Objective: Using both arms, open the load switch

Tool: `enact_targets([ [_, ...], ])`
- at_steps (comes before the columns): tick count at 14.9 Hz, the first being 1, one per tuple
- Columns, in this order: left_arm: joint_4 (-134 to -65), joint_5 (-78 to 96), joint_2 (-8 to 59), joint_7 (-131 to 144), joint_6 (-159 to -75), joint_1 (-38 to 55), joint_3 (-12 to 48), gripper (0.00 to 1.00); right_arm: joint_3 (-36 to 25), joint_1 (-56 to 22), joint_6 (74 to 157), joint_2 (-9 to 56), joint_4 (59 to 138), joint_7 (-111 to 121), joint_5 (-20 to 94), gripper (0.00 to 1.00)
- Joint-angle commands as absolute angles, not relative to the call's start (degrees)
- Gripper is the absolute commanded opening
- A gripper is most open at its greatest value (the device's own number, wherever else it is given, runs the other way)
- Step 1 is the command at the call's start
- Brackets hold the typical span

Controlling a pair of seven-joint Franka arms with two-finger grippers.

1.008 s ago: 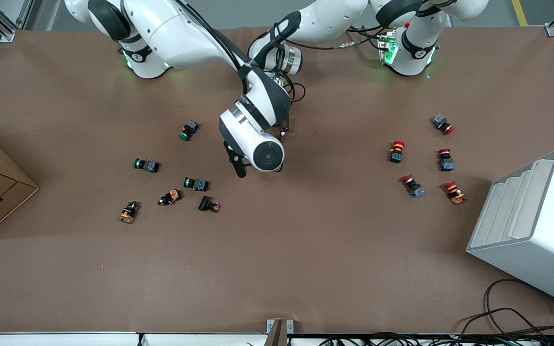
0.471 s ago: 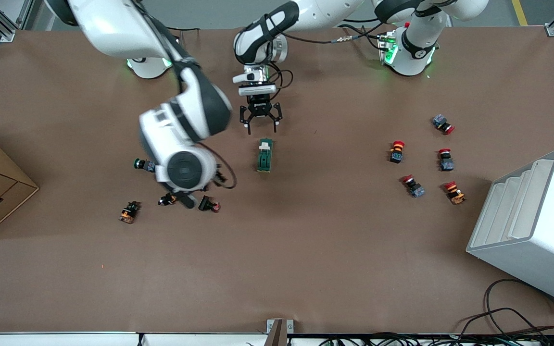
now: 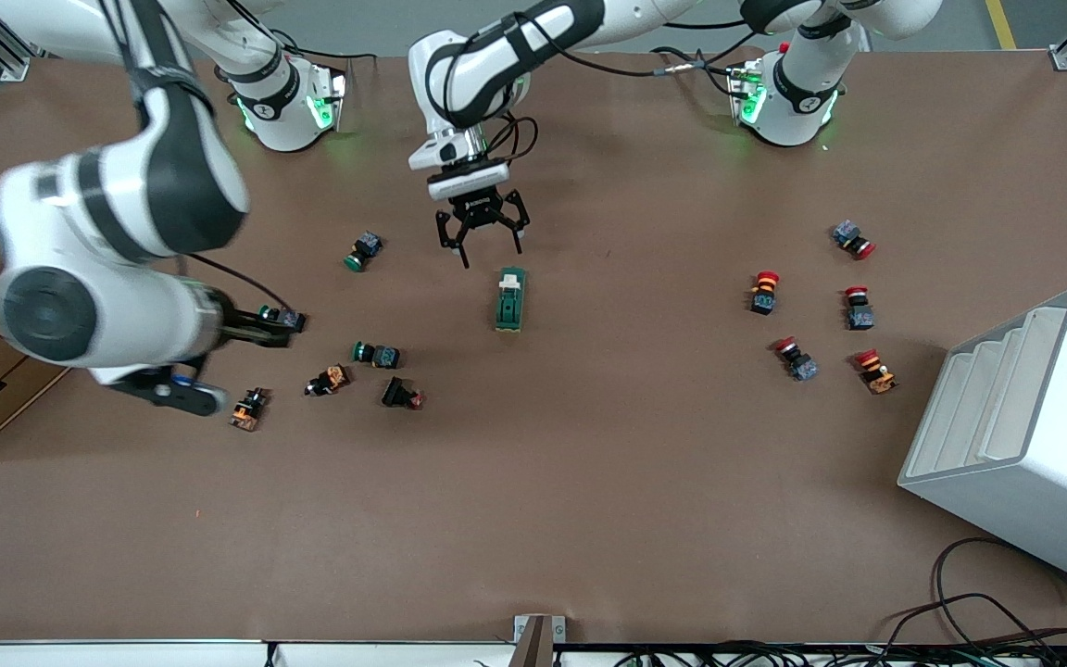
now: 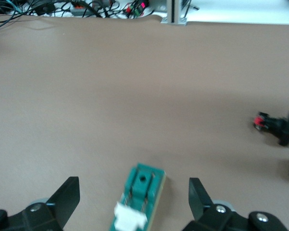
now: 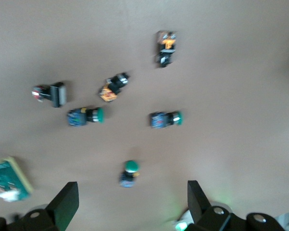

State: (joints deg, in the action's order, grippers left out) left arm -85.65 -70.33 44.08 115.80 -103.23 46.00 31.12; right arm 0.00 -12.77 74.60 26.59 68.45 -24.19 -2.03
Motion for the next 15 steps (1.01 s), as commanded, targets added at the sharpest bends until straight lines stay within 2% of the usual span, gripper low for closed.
enact_targets([
  [1,-83.2,-63.2,41.0,106.9,-102.7,42.1,31.2,1.00,1.2,-9.4,74.1,22.9,70.7,-13.3,-5.3,1.00],
  [5,-82.5,-53.6,35.6,99.4,-102.7,34.6,31.2,1.00,1.3,-2.7,72.8,21.5,70.1,-1.3,-4.9,1.00],
  [13,-82.4,-34.6,23.1,76.2,-100.3,15.2,31.2,1.00,1.1,-1.9,71.3,21.6,67.2,-1.5,-5.5,1.00],
  [15,-82.3,-31.4,20.9,68.6,-96.9,10.2,31.5,1.00,1.1,0.1,71.2,21.6,67.4,-1.6,-2.6,1.00],
])
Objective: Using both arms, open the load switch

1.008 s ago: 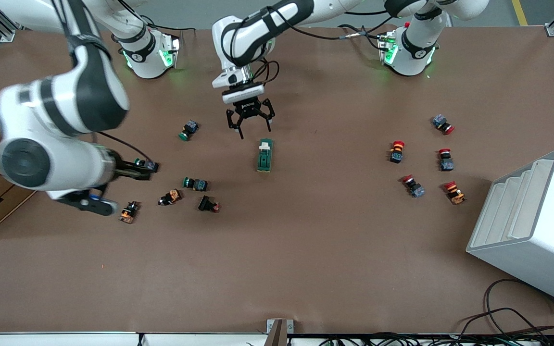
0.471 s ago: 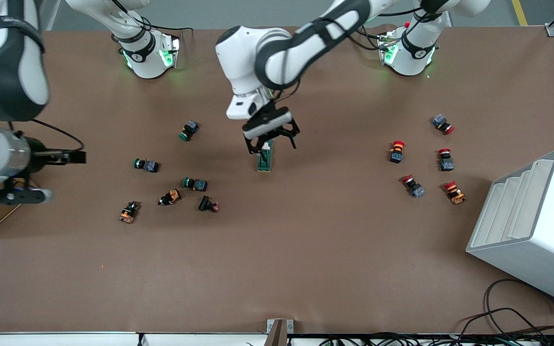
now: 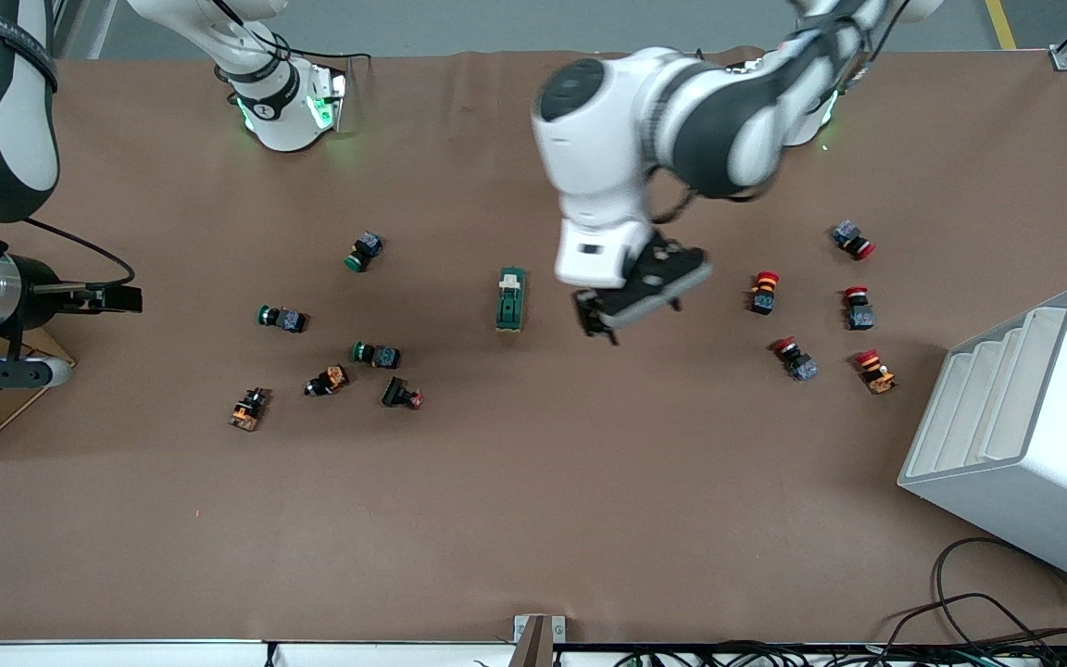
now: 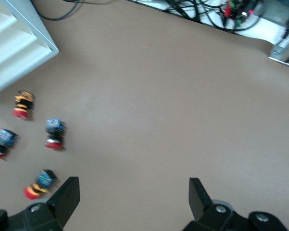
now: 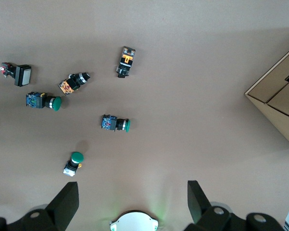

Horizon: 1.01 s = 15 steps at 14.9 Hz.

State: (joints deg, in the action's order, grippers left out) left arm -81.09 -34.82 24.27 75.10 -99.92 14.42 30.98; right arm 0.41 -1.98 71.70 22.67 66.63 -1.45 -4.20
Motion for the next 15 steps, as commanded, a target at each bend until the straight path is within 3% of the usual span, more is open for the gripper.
enact_targets([
  [1,-81.2,-30.4,20.0,64.5,-94.7,8.3,31.6,1.00,1.1,0.1,71.1,21.5,67.4,-1.7,-2.3,1.00],
  [4,-78.8,-25.4,17.6,51.4,-89.0,2.7,31.4,1.00,1.2,0.3,71.2,21.4,67.3,-1.6,-2.5,1.00],
  [10,-78.8,-16.7,13.4,37.9,-87.8,-7.2,31.1,1.00,1.3,1.1,73.5,18.7,69.2,-0.9,-1.3,1.00],
  [13,-78.8,-14.2,11.1,33.4,-87.6,-9.5,30.2,1.00,0.6,0.7,78.6,13.1,77.7,-0.8,-0.7,1.00],
  [15,-79.0,-11.1,9.0,26.4,-87.6,-7.1,23.0,1.00,0.1,0.4,82.7,8.5,83.6,-0.8,-0.5,1.00],
])
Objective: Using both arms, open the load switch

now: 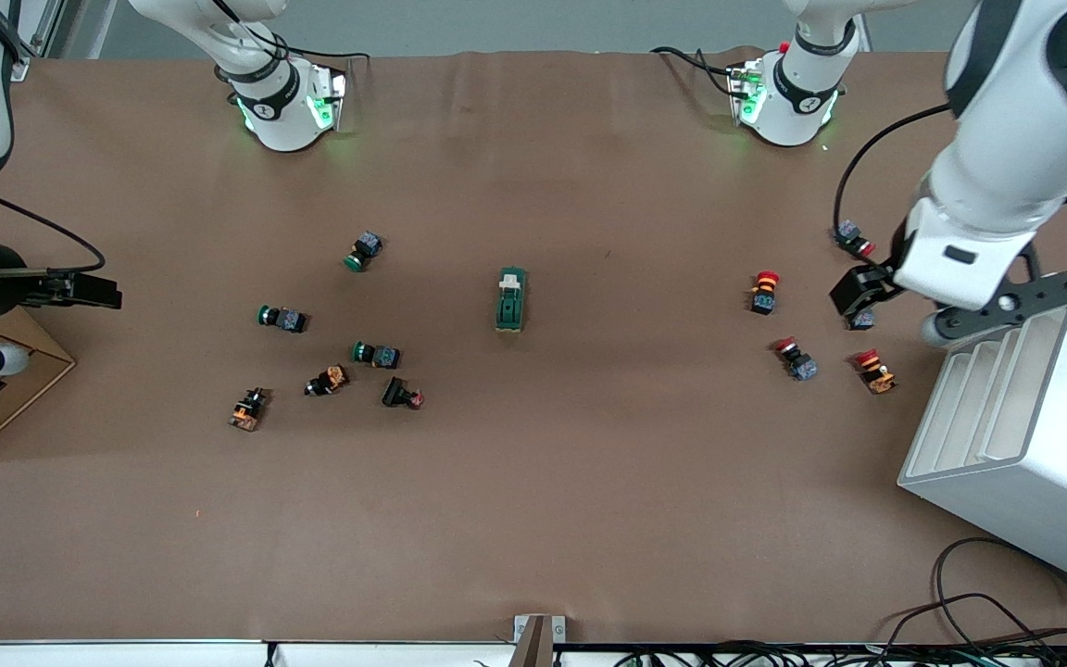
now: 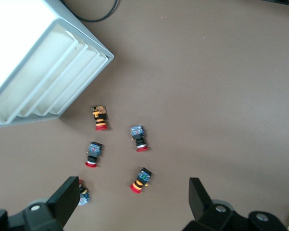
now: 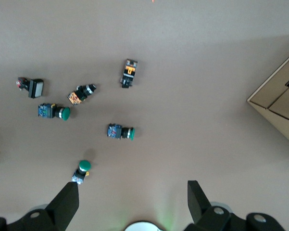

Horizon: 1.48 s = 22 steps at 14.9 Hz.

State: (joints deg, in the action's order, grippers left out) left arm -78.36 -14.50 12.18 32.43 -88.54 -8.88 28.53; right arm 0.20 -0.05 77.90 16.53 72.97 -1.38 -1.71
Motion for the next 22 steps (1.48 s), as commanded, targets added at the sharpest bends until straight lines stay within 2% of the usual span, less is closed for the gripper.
enact_targets([
  [1,-79.0,-7.9,8.2,24.3,-87.6,-5.6,19.4,1.00,0.1,0.4,83.6,7.2,85.5,-0.8,-0.6,1.00],
  [4,-80.4,-3.4,5.3,19.3,-87.5,-1.4,11.6,1.00,0.1,0.9,83.8,3.8,88.5,-0.8,-0.6,1.00],
  [10,-87.6,0.0,-2.4,6.0,-86.3,-0.2,3.7,1.00,0.0,0.8,88.6,-5.2,98.7,-0.8,-0.6,1.00],
  [12,-90.8,0.7,-4.7,4.8,-86.4,-0.2,3.3,1.00,0.0,0.8,88.0,-6.3,98.7,-0.8,-0.6,1.00],
  [22,-91.8,0.4,-7.7,-0.5,-86.2,0.0,3.0,1.00,-2.0,0.7,86.2,-10.6,98.4,-0.8,1.1,1.00],
])
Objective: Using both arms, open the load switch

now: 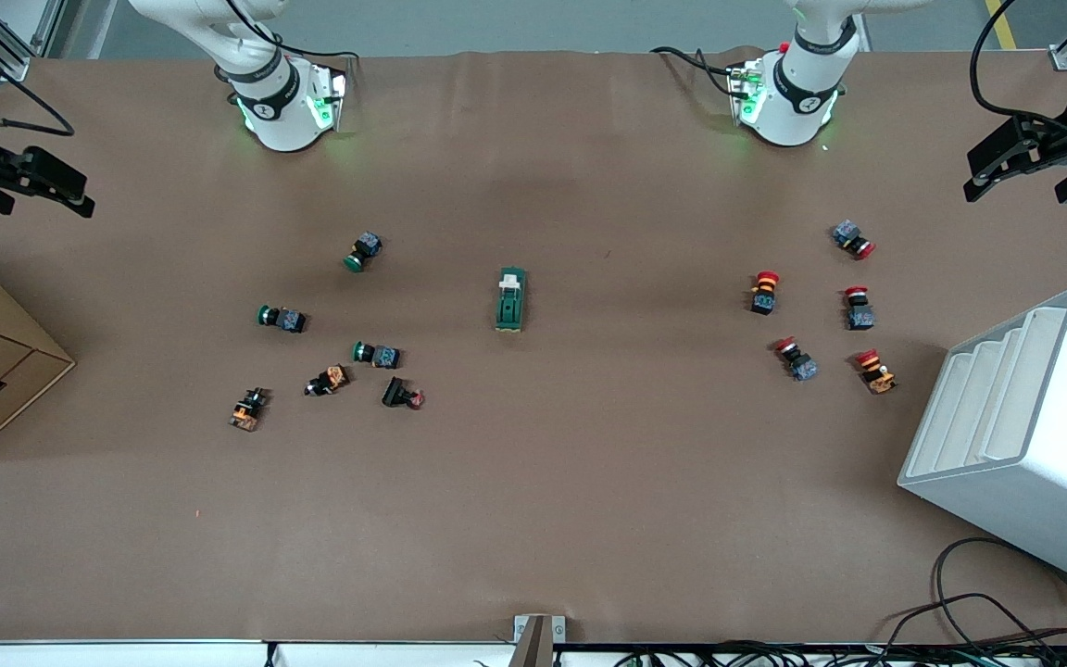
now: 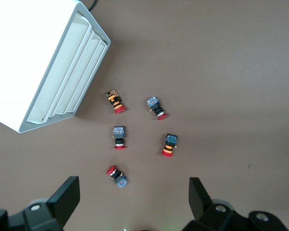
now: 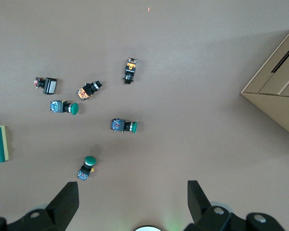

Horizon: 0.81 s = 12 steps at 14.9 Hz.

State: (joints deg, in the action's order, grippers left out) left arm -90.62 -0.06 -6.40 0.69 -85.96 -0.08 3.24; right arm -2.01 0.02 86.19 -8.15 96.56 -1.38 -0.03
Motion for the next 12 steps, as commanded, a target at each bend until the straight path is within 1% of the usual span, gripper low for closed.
enact_targets([
  [1,-91.8,0.3,-7.6,-0.5,-86.2,0.0,3.0,1.00,-2.0,0.7,86.2,-10.5,98.4,-0.8,1.1,1.00],
  [4,-92.4,0.2,-7.7,-0.8,-86.0,0.0,3.6,1.00,-1.9,0.4,85.4,-10.4,97.9,-0.8,1.1,1.00],
  [7,-93.1,0.1,-7.8,-1.1,-86.1,0.0,4.6,1.00,-1.4,0.2,83.8,-9.9,95.3,-1.2,1.0,1.00],
  [10,-93.2,0.3,-7.9,0.2,-86.1,0.0,5.7,1.00,-1.3,-0.4,83.4,-8.6,93.3,-1.4,0.2,1.00],
  [12,-93.0,0.5,-7.9,1.2,-86.1,0.0,5.7,1.00,-1.3,-0.4,81.6,-6.8,90.9,-1.4,0.0,1.00],
])
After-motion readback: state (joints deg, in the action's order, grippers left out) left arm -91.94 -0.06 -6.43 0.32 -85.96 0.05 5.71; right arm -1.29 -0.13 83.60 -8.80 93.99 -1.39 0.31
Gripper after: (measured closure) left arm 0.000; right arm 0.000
